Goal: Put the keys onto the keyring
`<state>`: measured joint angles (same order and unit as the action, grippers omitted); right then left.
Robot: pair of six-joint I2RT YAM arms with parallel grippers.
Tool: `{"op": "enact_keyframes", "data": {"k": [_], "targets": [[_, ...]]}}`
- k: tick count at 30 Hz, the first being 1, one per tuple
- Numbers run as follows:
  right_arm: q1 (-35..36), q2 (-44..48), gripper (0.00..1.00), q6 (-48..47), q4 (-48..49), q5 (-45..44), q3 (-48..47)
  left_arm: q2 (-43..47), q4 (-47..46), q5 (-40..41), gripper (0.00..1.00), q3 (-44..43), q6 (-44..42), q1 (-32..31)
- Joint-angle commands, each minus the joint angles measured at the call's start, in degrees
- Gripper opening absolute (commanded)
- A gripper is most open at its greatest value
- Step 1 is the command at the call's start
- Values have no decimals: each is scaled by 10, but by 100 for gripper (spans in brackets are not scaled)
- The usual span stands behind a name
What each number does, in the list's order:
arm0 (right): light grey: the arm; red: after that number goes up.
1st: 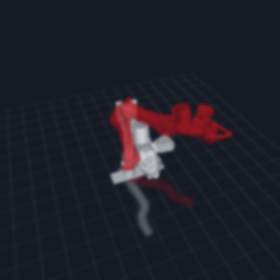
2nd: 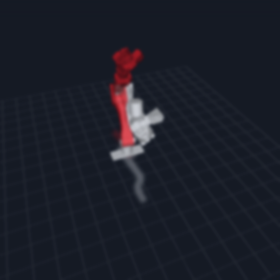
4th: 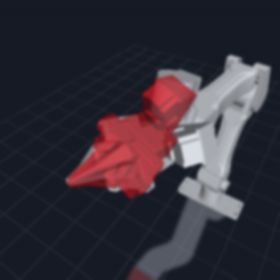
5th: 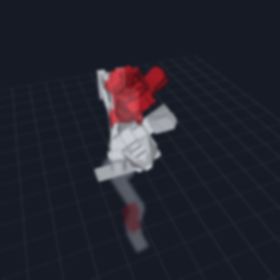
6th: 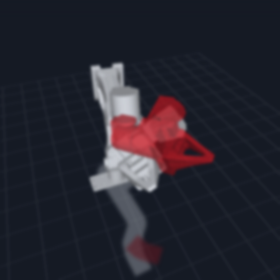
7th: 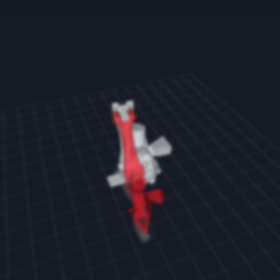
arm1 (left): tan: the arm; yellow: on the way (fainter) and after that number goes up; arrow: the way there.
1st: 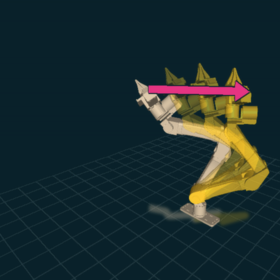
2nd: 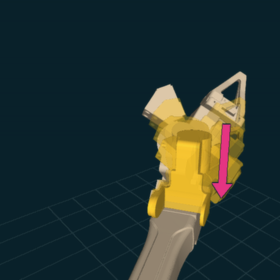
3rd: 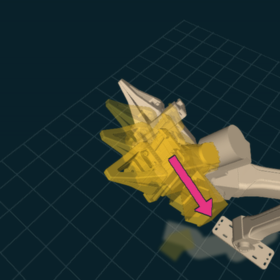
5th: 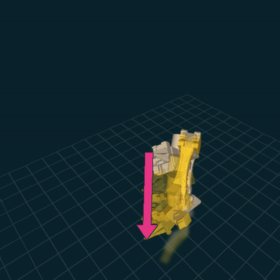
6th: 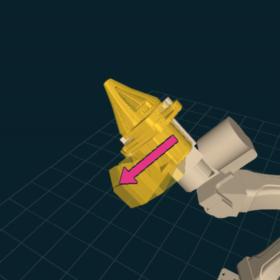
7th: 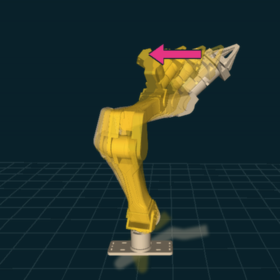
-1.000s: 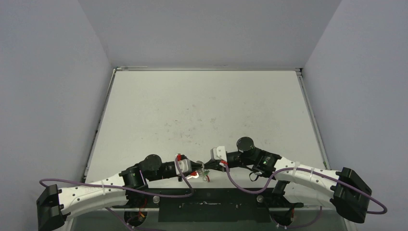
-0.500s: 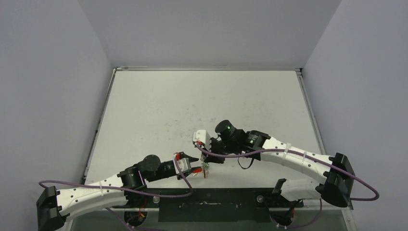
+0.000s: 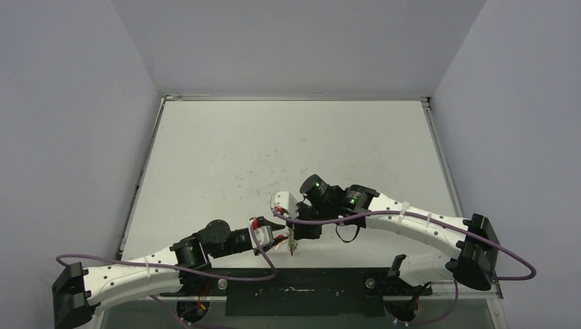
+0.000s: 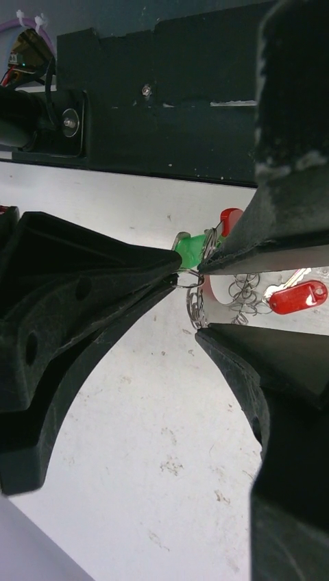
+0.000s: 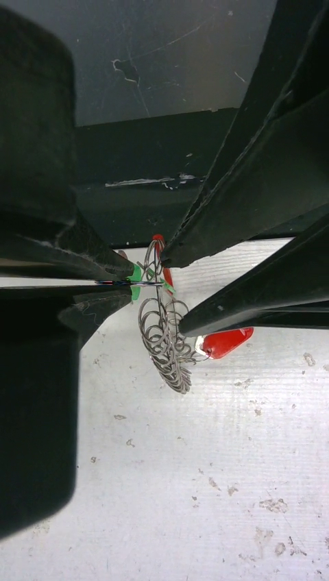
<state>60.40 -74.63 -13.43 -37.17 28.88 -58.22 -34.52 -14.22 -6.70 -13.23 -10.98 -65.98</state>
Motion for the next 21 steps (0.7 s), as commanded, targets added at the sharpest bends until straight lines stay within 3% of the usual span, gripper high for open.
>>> {"op": "enact_keyframes", "data": {"k": [1,16,21], "targets": [[8,-2,0,9,5,-3,-32,-31,-64,-32,30,-17,0,-3],[20,-13,0,10,10,-12,-41,-63,-97,-50,19,-20,3,-3],[23,-14,0,10,9,-21,-47,-63,-85,-51,0,-23,3,-3]]}}
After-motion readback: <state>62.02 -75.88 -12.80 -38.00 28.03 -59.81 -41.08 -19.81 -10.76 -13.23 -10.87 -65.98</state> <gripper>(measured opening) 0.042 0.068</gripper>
